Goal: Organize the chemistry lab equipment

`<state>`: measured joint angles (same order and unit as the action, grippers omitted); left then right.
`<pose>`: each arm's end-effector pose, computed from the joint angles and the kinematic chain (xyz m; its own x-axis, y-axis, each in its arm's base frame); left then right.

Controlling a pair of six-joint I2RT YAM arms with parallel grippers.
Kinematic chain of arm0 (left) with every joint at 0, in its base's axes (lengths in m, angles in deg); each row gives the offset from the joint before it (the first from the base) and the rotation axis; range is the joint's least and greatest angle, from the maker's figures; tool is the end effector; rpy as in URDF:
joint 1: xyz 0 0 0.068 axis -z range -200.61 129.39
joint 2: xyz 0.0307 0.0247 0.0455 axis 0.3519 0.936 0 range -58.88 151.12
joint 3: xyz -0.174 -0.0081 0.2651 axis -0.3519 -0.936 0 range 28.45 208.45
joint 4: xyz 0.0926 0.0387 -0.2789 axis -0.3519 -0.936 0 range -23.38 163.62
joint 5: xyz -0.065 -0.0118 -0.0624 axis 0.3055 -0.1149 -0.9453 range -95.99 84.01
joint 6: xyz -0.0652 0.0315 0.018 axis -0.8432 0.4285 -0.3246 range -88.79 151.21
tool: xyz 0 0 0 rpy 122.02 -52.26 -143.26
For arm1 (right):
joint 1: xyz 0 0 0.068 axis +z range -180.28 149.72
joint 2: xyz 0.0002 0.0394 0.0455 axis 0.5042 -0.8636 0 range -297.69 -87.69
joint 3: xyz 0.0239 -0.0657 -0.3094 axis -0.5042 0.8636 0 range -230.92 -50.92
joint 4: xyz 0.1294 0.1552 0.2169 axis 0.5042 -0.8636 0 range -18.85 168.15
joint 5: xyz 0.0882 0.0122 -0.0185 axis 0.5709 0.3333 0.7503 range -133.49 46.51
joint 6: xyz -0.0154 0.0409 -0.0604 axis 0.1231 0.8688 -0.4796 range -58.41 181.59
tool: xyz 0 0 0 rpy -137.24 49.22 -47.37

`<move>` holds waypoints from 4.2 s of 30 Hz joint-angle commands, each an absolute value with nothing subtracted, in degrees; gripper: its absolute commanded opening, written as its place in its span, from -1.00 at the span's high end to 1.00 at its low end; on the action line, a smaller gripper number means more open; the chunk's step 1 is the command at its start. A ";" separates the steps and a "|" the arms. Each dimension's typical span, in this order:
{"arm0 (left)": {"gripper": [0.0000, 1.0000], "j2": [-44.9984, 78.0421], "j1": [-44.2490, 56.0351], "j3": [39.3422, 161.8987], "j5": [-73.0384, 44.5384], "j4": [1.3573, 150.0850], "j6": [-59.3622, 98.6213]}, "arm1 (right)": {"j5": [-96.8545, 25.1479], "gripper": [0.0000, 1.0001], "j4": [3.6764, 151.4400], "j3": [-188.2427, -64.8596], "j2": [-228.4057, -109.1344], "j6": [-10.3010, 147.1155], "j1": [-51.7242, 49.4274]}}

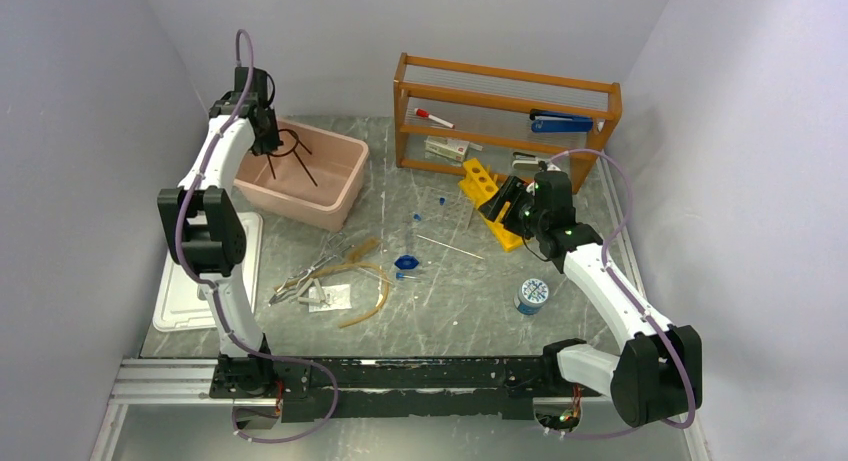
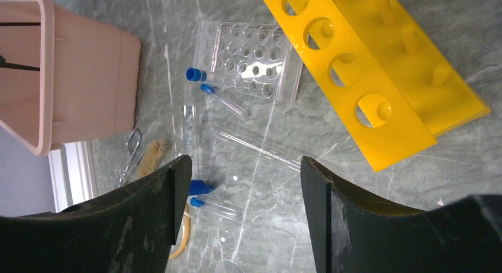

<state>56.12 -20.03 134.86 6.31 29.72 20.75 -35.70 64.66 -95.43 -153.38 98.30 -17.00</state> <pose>0.5211 0.0081 0.3041 -0.7583 -0.1698 -0.6295 -0.2620 0.9635 0.0558 0.2795 0.0747 0.2724 -0.6447 0.4564 -0.6133 0.0615 0.8306 0.5535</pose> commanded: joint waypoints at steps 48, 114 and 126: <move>0.67 63.38 -20.38 141.88 19.04 29.78 15.60 | -34.56 -0.40 65.96 -96.61 -154.84 99.85 -17.23; -0.32 37.93 -1.27 109.73 -30.24 49.54 16.36 | -45.26 -0.07 65.07 -112.81 -181.91 93.22 9.60; -0.39 19.64 -1.27 101.32 -19.16 47.30 14.88 | -53.47 -0.02 51.96 -127.59 -197.52 93.08 13.68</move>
<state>24.84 -1.69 105.38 -21.26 47.62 15.92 -49.38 57.53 -125.31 -195.43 92.62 13.43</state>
